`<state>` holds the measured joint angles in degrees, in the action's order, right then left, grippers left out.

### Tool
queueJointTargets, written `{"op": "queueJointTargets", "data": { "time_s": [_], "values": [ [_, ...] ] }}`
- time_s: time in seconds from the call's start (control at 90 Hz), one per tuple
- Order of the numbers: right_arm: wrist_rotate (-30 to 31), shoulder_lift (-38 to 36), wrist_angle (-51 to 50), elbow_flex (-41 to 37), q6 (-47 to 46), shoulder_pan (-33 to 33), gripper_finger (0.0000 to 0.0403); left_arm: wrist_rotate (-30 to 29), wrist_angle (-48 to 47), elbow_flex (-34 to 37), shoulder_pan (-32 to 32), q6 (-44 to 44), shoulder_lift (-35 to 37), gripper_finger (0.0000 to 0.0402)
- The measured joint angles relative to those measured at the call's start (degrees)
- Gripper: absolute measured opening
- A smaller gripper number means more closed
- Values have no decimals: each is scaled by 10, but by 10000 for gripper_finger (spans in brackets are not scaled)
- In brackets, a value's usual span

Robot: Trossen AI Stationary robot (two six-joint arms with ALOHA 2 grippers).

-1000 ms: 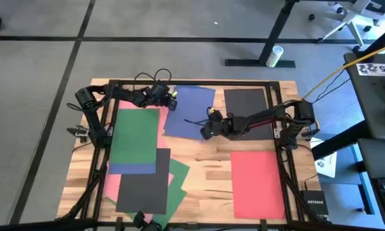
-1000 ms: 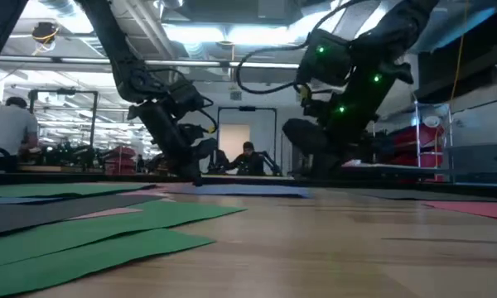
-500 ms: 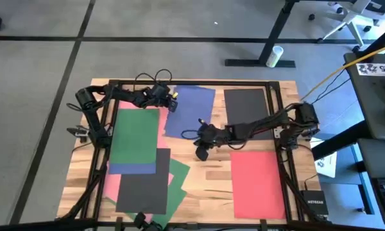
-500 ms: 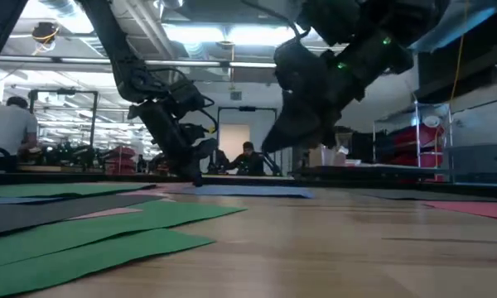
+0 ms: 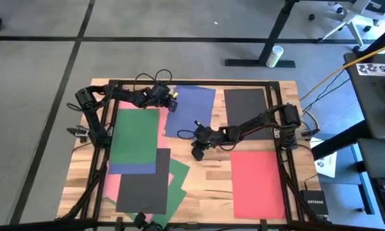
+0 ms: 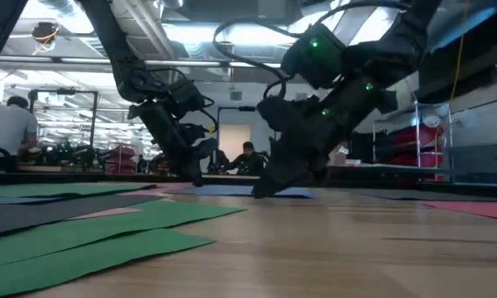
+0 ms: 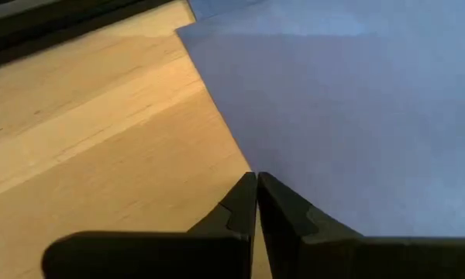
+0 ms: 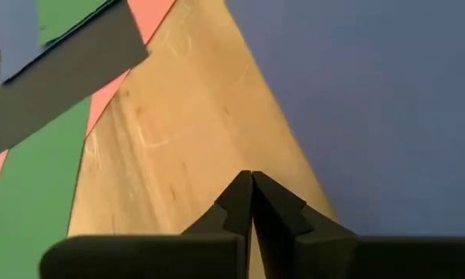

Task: Organize paper
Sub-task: Stack the blue paper on top of the other blue paper on the table

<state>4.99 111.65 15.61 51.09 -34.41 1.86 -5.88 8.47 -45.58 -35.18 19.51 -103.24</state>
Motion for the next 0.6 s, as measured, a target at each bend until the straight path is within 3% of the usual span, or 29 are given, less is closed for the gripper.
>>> {"op": "queueJointTargets", "data": {
  "time_s": [0.6],
  "values": [
    [42, 6, 14, 0, -13, -5, 0, -3, -1, 0, 16, 1, 0, 0]
  ]
}}
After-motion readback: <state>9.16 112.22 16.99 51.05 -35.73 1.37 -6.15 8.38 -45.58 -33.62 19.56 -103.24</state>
